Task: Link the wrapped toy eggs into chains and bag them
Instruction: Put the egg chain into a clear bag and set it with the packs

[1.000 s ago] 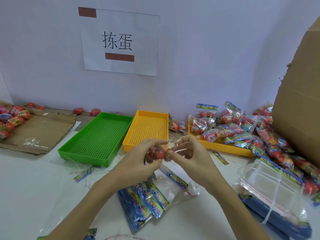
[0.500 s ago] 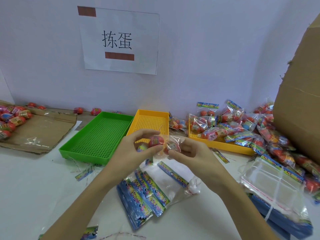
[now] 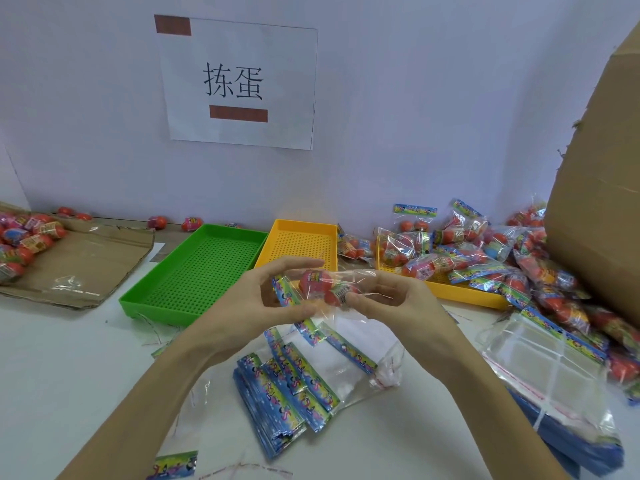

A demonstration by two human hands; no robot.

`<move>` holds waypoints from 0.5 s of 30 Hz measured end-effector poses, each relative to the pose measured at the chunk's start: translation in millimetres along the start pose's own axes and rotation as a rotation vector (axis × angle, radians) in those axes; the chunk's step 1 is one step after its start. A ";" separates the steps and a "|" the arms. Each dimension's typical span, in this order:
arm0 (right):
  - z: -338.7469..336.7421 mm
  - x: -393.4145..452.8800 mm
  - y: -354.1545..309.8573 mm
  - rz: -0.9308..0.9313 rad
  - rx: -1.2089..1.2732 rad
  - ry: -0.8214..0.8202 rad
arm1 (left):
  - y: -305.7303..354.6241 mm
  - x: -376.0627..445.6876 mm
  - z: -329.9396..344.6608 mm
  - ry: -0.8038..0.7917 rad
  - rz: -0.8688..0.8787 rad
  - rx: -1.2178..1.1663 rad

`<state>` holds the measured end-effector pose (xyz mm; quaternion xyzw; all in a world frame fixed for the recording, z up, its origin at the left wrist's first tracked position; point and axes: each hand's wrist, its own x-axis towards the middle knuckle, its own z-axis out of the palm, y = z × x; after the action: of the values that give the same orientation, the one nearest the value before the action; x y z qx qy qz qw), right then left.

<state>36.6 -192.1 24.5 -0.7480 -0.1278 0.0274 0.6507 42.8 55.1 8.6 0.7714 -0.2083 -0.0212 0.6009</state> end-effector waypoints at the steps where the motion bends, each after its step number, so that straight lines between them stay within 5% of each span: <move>1: 0.1 0.1 -0.1 0.008 -0.008 -0.006 | 0.4 -0.6 -1.2 -0.015 0.003 0.058; 15: -3.7 -0.2 2.1 -0.017 -0.102 -0.136 | -1.5 -0.2 -2.8 -0.141 -0.064 -0.030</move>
<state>37.6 -196.1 23.0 -0.7754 -0.1795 0.0661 0.6018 43.9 58.0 7.9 0.7652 -0.2250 -0.0981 0.5951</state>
